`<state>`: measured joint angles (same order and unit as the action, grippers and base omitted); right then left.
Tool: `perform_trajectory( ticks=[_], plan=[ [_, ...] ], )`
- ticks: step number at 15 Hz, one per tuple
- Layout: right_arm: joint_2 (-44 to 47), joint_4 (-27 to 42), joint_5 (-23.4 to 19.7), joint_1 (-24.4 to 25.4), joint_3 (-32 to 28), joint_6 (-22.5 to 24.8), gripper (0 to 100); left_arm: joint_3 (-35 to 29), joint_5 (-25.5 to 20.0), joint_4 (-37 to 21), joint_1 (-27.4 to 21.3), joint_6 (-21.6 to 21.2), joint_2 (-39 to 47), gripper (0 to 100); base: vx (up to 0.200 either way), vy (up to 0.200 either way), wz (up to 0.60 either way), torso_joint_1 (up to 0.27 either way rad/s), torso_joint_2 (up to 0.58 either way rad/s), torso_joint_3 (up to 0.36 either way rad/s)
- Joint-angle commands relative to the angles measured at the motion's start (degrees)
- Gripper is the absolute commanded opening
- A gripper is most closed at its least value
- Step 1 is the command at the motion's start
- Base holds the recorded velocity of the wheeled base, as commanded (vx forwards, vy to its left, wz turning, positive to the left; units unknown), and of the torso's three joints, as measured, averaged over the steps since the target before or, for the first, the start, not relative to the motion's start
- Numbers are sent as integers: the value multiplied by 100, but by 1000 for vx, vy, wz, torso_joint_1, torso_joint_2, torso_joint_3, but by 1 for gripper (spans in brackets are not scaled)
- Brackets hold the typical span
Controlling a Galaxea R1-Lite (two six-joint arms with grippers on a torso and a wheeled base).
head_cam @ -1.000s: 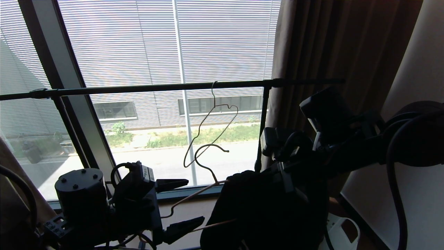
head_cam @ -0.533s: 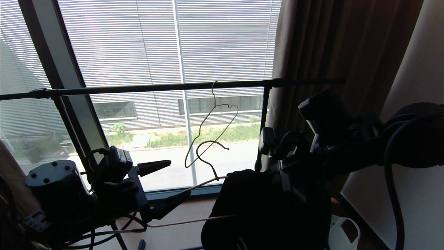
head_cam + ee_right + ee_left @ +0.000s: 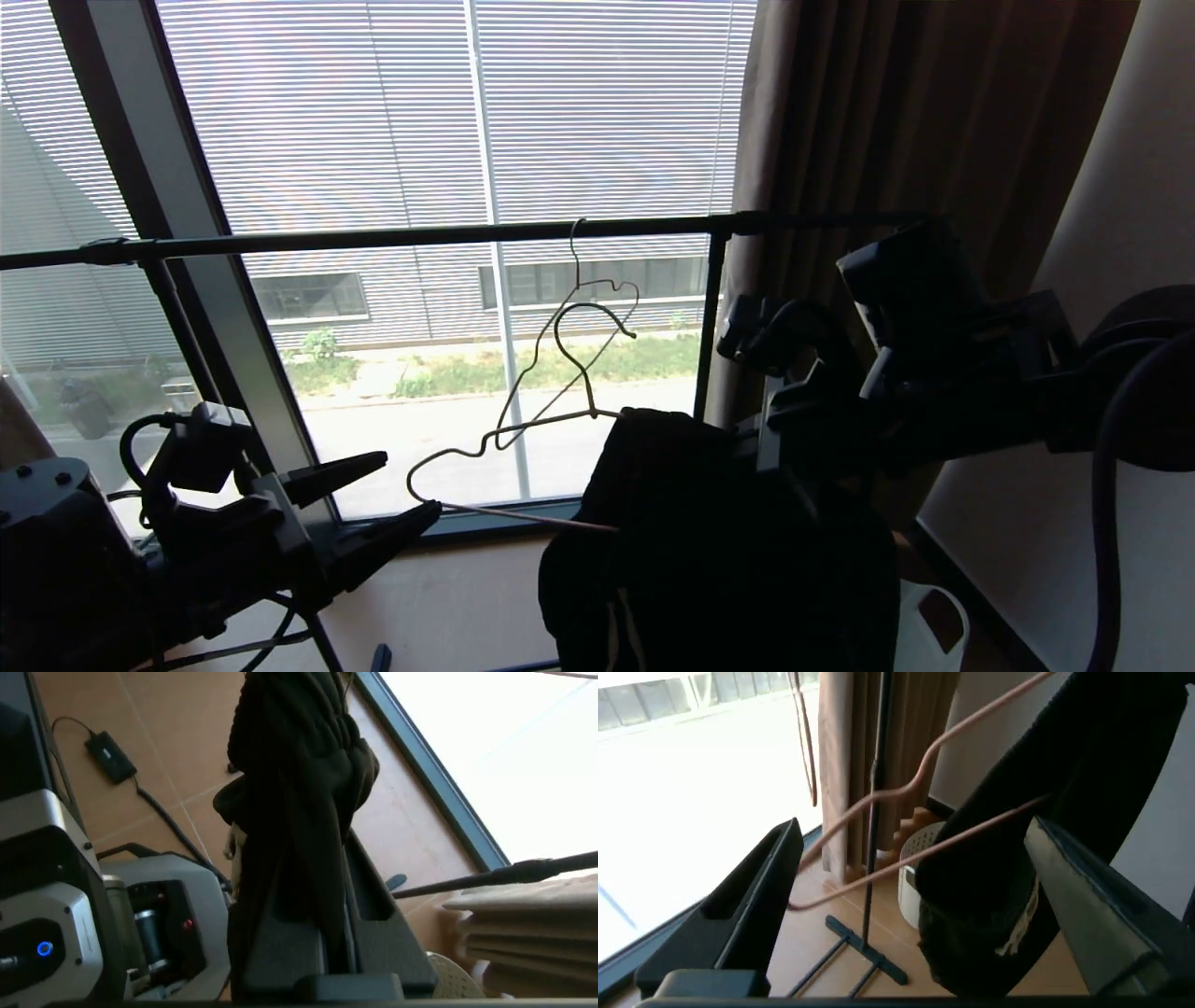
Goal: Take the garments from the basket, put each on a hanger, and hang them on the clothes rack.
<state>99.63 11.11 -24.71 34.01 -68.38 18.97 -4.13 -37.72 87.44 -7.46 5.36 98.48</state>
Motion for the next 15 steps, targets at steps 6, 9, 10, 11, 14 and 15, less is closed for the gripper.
perform_trajectory(
  ticks=[6, 9, 10, 11, 14, 15],
  plan=[
    [-498, -1146, -7, 9, 677, -631, 0, 413, -377, 18, -230, 325, 919, 100, 0, 0, 0, 0, 0, 0],
    [-621, -1269, -34, 9, 773, -666, 0, 132, -377, 62, -537, 782, 1192, 100, 0, 0, 0, 0, 0, 0],
    [-629, -1269, -34, 9, 782, -666, 0, 106, -377, 71, -555, 826, 1192, 100, 0, 0, 0, 0, 0, 0],
    [-752, -1269, -95, 9, 817, -666, 0, -132, -350, 89, -713, 1037, 1192, 100, 0, 0, 0, 0, 0, 0],
    [-1042, -1269, -421, 9, 958, -666, 0, -343, -333, 89, -933, 1046, 1332, 100, 0, 0, 0, 0, 0, 0],
    [-1104, -1269, -473, 18, 984, -666, 0, -378, -280, 89, -959, 1046, 1376, 100, 0, 0, 0, 0, 0, 0]
  ],
)
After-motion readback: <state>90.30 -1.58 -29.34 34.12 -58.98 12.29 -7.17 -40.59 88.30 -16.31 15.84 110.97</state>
